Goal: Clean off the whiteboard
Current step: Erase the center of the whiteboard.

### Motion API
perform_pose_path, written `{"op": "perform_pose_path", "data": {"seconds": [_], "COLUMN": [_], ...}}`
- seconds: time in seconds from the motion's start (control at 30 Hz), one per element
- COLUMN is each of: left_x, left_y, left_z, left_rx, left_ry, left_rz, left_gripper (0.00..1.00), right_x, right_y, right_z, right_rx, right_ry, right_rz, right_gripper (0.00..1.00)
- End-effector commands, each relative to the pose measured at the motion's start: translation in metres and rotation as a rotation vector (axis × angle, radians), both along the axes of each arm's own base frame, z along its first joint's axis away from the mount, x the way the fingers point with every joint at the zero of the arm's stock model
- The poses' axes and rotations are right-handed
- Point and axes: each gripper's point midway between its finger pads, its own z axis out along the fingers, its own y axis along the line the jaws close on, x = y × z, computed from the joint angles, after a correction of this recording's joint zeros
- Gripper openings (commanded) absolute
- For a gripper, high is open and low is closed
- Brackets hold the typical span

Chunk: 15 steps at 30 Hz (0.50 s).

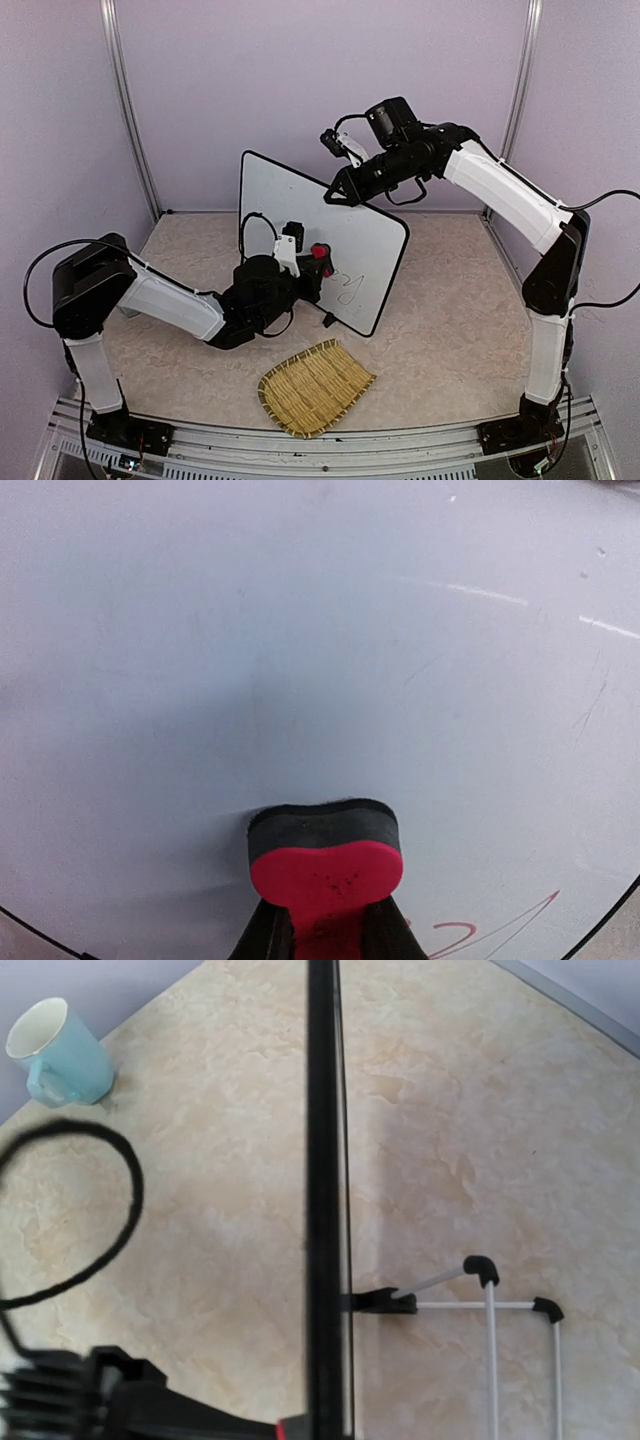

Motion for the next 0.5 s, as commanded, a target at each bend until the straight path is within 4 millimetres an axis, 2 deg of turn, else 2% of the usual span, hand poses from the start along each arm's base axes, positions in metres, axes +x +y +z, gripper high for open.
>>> {"op": "perform_pose_path", "data": {"seconds": [0.0,0.13,0.23,0.33,0.47], "left_x": [-0.004,-0.012,-0.015,-0.013,-0.008], "left_y": [0.003,0.004,0.002,0.002,-0.003], "left_z": [-0.042,-0.064,-0.073,-0.066,-0.036], "left_rx": [0.056,0.083,0.087,0.077,0.055], "left_ry": [0.067,0.103,0.117,0.105,0.056], "left_rz": [0.013,0.007,0.006,0.009,0.015], "left_gripper": [0.19,0.19,0.19,0.19,0.19], "right_x": [-0.060,-0.061,-0.061,-0.061,-0.061], "right_y": [0.036,0.036,0.036,0.036,0.037], "right_z": [-0.077,-0.077,-0.078,-0.078,-0.080], "right_rx": [-0.073,-0.074,-0.075,-0.075,-0.078], "right_ry": [0.292,0.293,0.295,0.296,0.298], "right_rz": [0.163,0.164,0.165,0.164,0.164], "right_gripper": [0.00,0.00,0.00,0.00,0.00]}}
